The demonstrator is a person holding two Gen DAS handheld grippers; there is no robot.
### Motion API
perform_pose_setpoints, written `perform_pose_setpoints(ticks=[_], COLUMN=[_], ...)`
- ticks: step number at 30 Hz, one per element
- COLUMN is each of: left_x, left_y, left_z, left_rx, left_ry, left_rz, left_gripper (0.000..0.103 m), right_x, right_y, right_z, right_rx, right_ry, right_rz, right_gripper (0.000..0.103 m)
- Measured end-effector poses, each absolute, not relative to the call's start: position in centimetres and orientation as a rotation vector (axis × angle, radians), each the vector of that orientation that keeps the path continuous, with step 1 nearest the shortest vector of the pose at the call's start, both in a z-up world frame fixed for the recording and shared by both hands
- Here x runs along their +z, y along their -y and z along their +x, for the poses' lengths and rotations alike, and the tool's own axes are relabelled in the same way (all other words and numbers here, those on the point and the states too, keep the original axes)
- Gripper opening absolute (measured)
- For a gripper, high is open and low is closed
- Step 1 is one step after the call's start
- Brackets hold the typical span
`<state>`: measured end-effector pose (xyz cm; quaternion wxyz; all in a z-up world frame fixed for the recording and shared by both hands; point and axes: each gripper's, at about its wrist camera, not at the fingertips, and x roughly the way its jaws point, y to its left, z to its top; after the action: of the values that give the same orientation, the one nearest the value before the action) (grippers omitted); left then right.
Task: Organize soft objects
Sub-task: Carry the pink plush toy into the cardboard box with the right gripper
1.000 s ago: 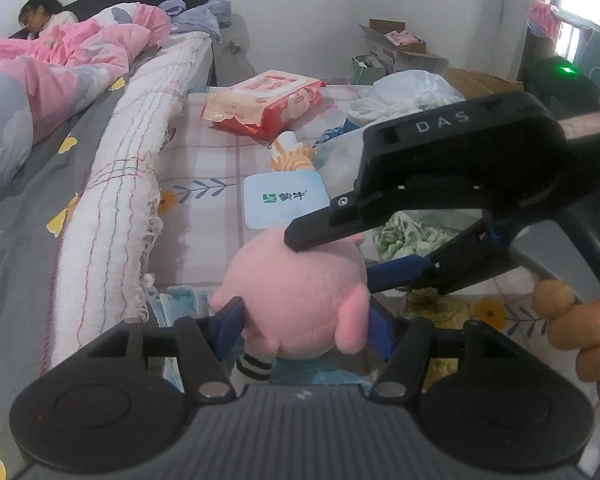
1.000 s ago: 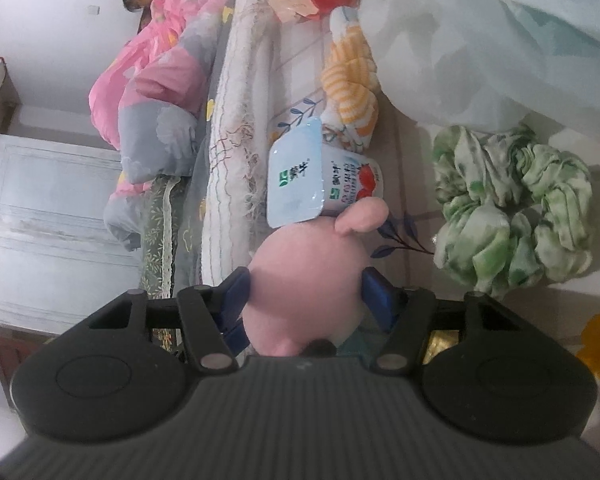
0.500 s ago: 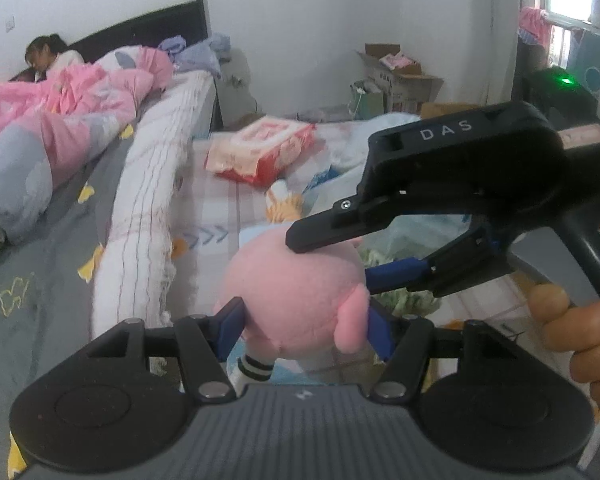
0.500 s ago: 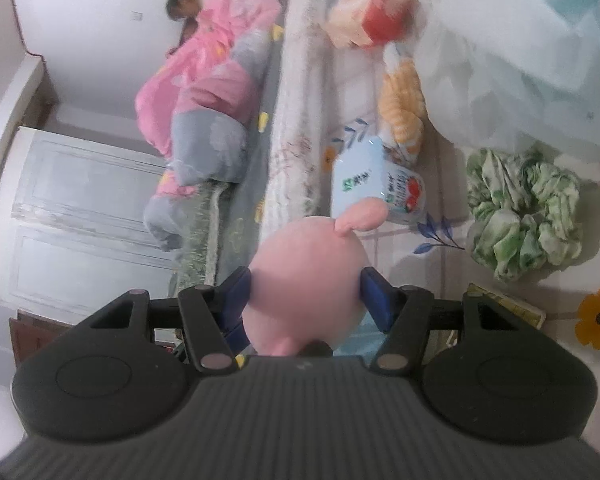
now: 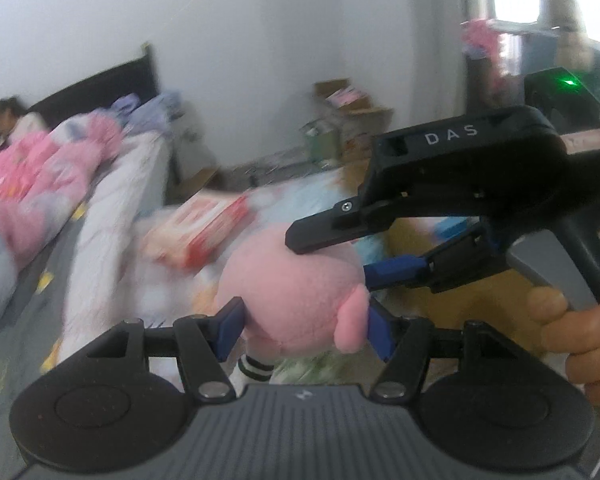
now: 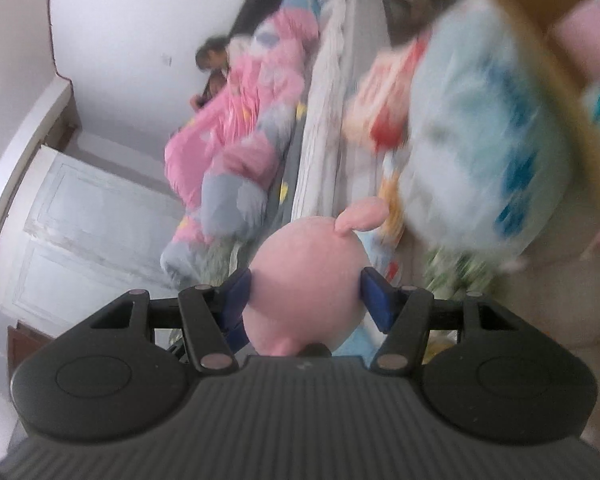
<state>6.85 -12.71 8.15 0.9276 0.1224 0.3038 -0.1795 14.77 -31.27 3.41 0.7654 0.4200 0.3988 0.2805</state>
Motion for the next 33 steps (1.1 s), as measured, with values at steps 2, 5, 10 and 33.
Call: perform_pose_setpoints(ticks=[2,5,10,33], left_x=[8.8,9.3,8.6,0.7], left_y=[15.3,19.5,26.4,34.7], left_z=[7.7,9.2,12.5,21.5], left_rx=[-0.433,-0.534,-0.691,-0.781], left_ry=[-0.604,-0.593,-0.651,-0.956], left_rz=[0.239,0.221,0.162,0.130], left_gripper=[0.065,0.065,0.066,0.072], right_x=[5.0,6.7,8.0,1.7], right_y=[34.5,39.0,46.2,52.6], right_z=[14.3,13.5,12.9,21.6], right_rx=[0.562,0.475,0.307,0.031], right_ry=[-0.823,-0.778,-0.743,-1.035], right_rz=[0.883,0.849,0.771,0.301], right_gripper=[0.059,0.059,0.059,0.058])
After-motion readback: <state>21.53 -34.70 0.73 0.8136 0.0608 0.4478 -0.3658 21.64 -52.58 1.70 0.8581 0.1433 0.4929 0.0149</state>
